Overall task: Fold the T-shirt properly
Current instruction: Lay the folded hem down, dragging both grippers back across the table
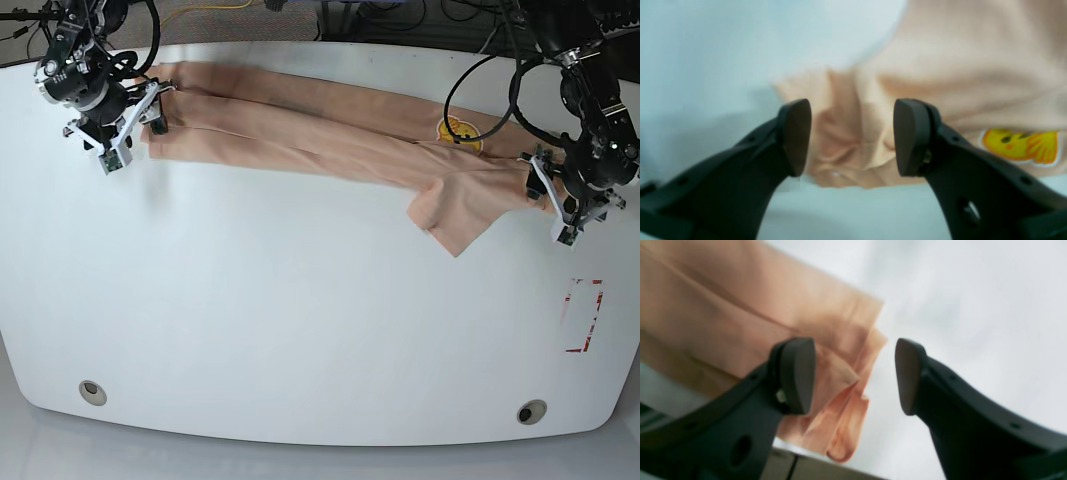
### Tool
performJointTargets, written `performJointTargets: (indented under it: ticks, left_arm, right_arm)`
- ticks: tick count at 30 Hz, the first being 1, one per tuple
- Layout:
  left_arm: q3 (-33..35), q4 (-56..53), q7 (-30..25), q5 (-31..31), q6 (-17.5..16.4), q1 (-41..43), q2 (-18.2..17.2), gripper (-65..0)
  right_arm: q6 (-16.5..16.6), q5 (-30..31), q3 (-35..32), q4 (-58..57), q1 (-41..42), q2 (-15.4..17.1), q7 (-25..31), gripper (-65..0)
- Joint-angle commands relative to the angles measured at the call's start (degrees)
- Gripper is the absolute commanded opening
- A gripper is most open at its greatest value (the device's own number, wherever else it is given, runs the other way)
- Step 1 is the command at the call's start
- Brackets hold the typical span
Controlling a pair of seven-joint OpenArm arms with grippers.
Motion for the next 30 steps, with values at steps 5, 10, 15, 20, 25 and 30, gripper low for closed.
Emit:
performJointTargets:
  ticks: [5, 10, 15, 20, 25, 30]
  left_arm:
    - [-0.4, 3.4, 5.7, -6.1, -0.1, -6.3, 1.1, -28.3]
    - [-0.2, 1.1, 5.9, -5.0, -0.1, -6.6, 2.6, -28.5]
    - [-0.4, -2.2, 5.5, -3.3, -0.1, -4.4, 2.7, -33.9]
    - [-0.4, -6.9, 1.1, -3.5, -0.1, 0.2, 0.2, -45.3]
    - [-0.5, -10.4, -1.4, -3.5, -0.1, 3.5, -1.2, -48.3]
    - [-0.5, -10.5, -1.5, -3.6, -0.1, 6.2, -1.6, -48.5]
  right_arm:
    - [-0.1, 8.2, 0.8, 0.9, 3.3, 0.8, 1.2, -28.7]
    - [-0.1, 8.7, 0.7, 0.1, 3.4, -1.9, 1.2, -32.0]
    - [-0.1, 8.6, 0.0, -0.4, 1.5, -2.4, 1.5, -46.3]
    - [-0.1, 8.6, -2.4, -4.7, -0.7, -2.0, 4.0, -60.2]
    - [-0.1, 5.3, -2.9, -7.7, -2.5, -1.9, 6.2, -60.7]
    - [-0.1, -1.0, -2.9, -9.6, -2.7, -2.1, 6.7, -60.7]
